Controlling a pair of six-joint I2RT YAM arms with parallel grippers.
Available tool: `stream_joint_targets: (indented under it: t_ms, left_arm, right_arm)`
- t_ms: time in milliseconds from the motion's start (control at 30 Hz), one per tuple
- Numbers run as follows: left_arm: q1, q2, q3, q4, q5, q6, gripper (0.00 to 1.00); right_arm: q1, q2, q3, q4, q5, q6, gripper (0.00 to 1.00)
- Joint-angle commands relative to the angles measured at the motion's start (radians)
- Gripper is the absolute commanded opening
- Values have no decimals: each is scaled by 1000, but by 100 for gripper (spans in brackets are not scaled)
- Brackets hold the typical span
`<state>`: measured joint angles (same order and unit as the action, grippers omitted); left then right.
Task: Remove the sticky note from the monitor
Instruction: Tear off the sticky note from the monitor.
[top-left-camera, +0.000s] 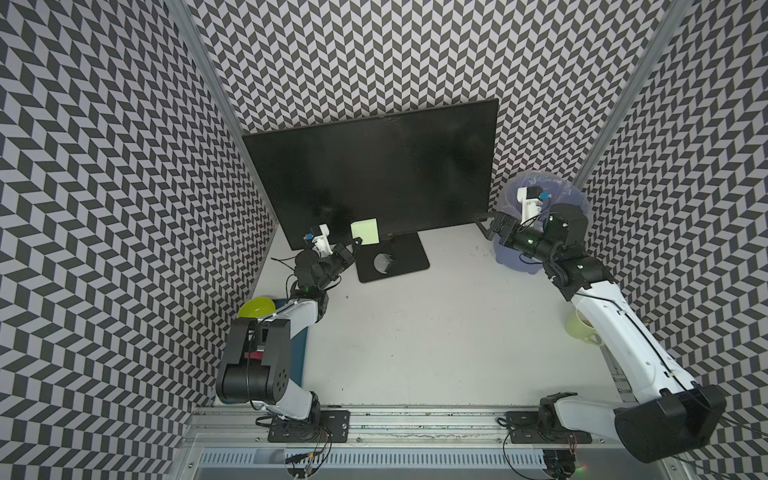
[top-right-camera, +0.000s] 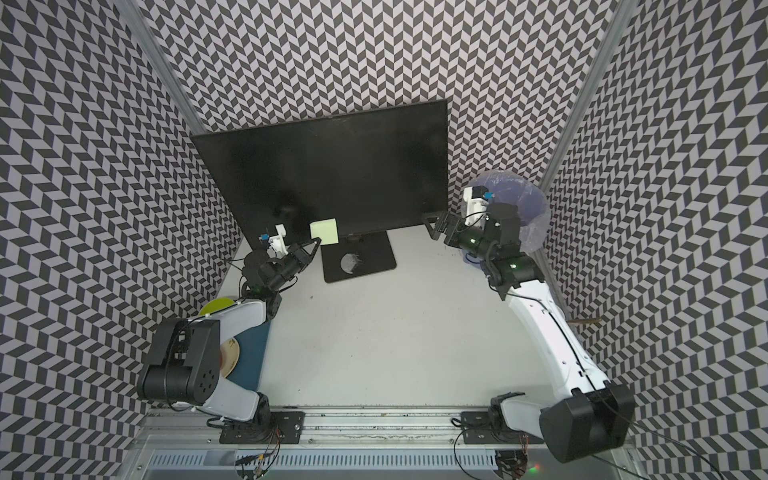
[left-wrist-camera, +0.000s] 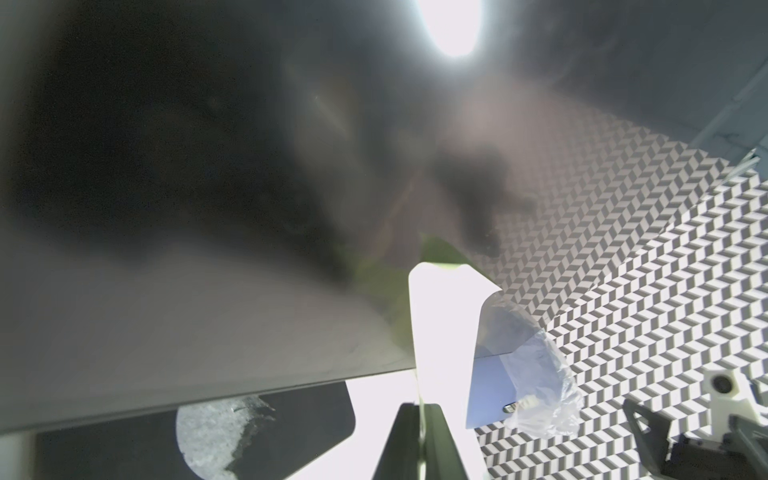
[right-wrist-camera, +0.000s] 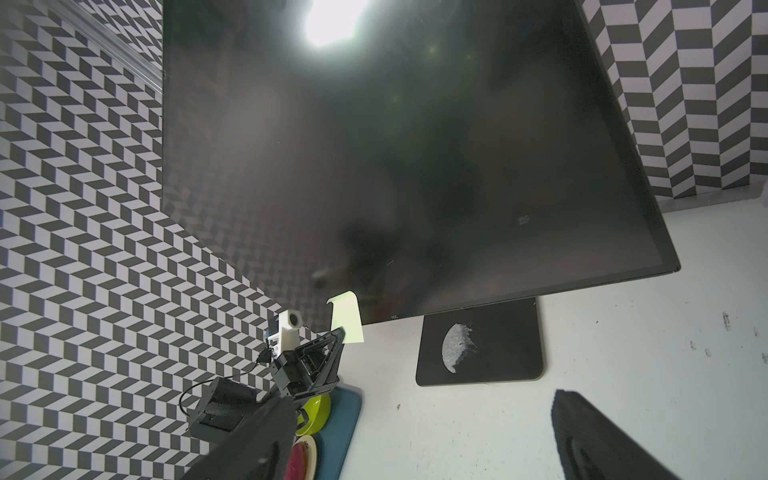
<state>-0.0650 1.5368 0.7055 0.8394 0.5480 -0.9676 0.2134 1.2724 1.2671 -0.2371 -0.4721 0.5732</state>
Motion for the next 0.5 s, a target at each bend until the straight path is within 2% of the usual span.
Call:
stream_joint_targets:
  t_ms: [0,333,467]
  left_arm:
    - [-1,-33,27,-7,15,17,0]
    - [-5,-134,8,-82,35,33,0]
    - [-33,-188,9,-108,55,19,0]
  right_arm:
    - [12,12,5,69,-20,12,99]
    - [76,36,-5,136,-54,65,99]
    - [135,58,-36,228,-99,141,99]
